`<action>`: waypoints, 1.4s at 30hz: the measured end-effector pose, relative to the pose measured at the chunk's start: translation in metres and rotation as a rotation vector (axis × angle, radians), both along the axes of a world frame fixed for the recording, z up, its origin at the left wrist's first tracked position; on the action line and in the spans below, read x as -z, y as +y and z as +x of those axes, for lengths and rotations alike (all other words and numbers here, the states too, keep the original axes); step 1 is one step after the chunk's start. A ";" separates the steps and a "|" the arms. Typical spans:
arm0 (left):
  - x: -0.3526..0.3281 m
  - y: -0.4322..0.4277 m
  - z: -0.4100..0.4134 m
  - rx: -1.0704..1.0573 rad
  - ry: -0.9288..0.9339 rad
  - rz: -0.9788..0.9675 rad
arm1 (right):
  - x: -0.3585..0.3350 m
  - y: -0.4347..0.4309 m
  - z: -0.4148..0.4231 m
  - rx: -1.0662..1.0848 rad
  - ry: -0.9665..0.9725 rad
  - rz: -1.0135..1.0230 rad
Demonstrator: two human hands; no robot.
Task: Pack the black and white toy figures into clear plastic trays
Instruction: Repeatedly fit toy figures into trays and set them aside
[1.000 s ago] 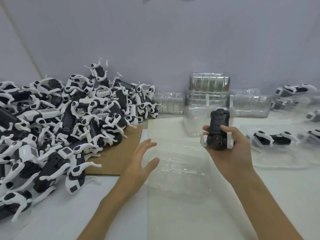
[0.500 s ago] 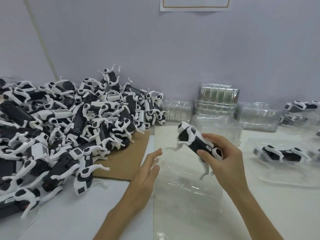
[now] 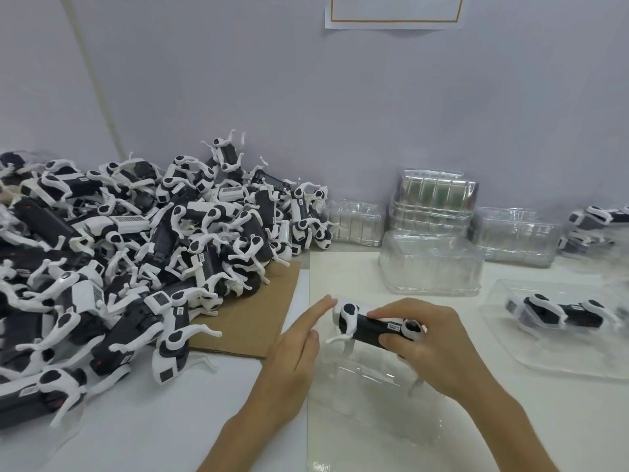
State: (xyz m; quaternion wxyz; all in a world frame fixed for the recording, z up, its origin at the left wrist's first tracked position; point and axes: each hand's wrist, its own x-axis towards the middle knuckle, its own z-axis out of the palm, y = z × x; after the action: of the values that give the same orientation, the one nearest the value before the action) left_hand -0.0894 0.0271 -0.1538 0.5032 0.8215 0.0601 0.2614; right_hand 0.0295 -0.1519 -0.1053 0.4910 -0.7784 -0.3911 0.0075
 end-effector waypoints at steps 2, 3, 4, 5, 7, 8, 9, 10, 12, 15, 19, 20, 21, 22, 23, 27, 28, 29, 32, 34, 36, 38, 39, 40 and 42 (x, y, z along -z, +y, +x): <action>-0.001 -0.002 0.001 -0.017 -0.042 0.010 | 0.000 0.001 0.000 -0.001 -0.041 -0.009; -0.001 -0.003 0.002 -0.024 -0.056 0.017 | 0.000 0.001 0.000 0.006 -0.057 -0.018; -0.002 -0.003 0.002 -0.029 -0.062 0.026 | 0.000 0.000 0.000 0.013 -0.047 -0.023; -0.002 -0.004 0.002 -0.031 -0.064 0.032 | 0.000 0.000 0.001 0.016 -0.010 -0.022; -0.001 -0.005 0.002 -0.037 -0.058 0.042 | -0.001 0.000 0.002 0.017 0.052 -0.023; -0.001 -0.004 0.002 -0.045 -0.051 0.049 | -0.001 0.000 0.001 0.020 0.054 -0.029; -0.002 -0.004 0.002 -0.056 -0.038 0.062 | -0.001 0.000 0.001 0.026 0.050 -0.041; -0.002 -0.003 0.002 -0.067 -0.025 0.080 | -0.001 0.001 0.000 0.032 0.052 -0.062; -0.003 -0.003 0.002 -0.082 -0.017 0.109 | 0.001 0.002 -0.001 0.048 0.072 -0.137; -0.002 -0.002 0.003 -0.081 -0.018 0.094 | 0.002 0.004 -0.003 0.072 -0.047 -0.176; -0.003 0.000 0.001 -0.222 -0.075 0.172 | -0.002 0.002 -0.001 0.225 -0.151 0.086; -0.003 0.001 0.000 -0.289 -0.098 0.216 | -0.002 0.000 0.003 0.267 -0.065 0.127; -0.005 0.001 0.000 -0.343 -0.108 0.233 | -0.002 -0.002 0.007 0.302 0.022 0.127; -0.005 0.003 0.000 -0.375 -0.116 0.225 | -0.002 -0.003 0.010 0.331 0.096 0.086; -0.004 0.004 0.000 -0.398 -0.121 0.194 | 0.000 -0.004 0.012 0.349 0.164 0.020; -0.003 0.014 -0.001 -0.462 0.109 -0.001 | 0.012 0.004 0.012 0.265 0.435 -0.159; -0.004 0.014 -0.001 -0.463 0.197 -0.009 | 0.014 0.007 0.011 0.231 0.480 -0.159; -0.005 0.013 -0.002 -0.457 0.244 0.003 | 0.014 0.010 0.008 0.197 0.514 -0.141; -0.009 0.010 -0.004 -0.345 0.155 -0.061 | 0.014 0.014 0.006 0.135 0.551 -0.003; -0.012 0.008 -0.004 -0.201 0.040 -0.195 | 0.011 0.013 0.007 0.079 0.589 0.110; -0.019 0.007 -0.005 -0.126 -0.030 -0.287 | 0.007 0.012 0.005 0.030 0.557 0.190; -0.023 0.006 -0.005 -0.081 -0.066 -0.295 | 0.004 0.010 0.005 0.034 0.490 0.261; -0.023 0.005 -0.005 -0.067 -0.076 -0.296 | 0.003 0.009 0.005 0.047 0.472 0.295; -0.023 0.005 -0.005 -0.069 -0.085 -0.314 | 0.002 0.008 0.005 0.059 0.459 0.318; -0.020 0.008 -0.005 -0.089 -0.080 -0.377 | 0.001 0.006 0.007 0.070 0.443 0.330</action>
State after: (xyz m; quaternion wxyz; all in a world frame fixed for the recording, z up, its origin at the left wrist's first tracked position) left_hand -0.0944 0.0347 -0.1339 0.6381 0.6981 0.1243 0.3000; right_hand 0.0361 -0.1460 -0.1062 0.6847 -0.6802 -0.2431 0.0967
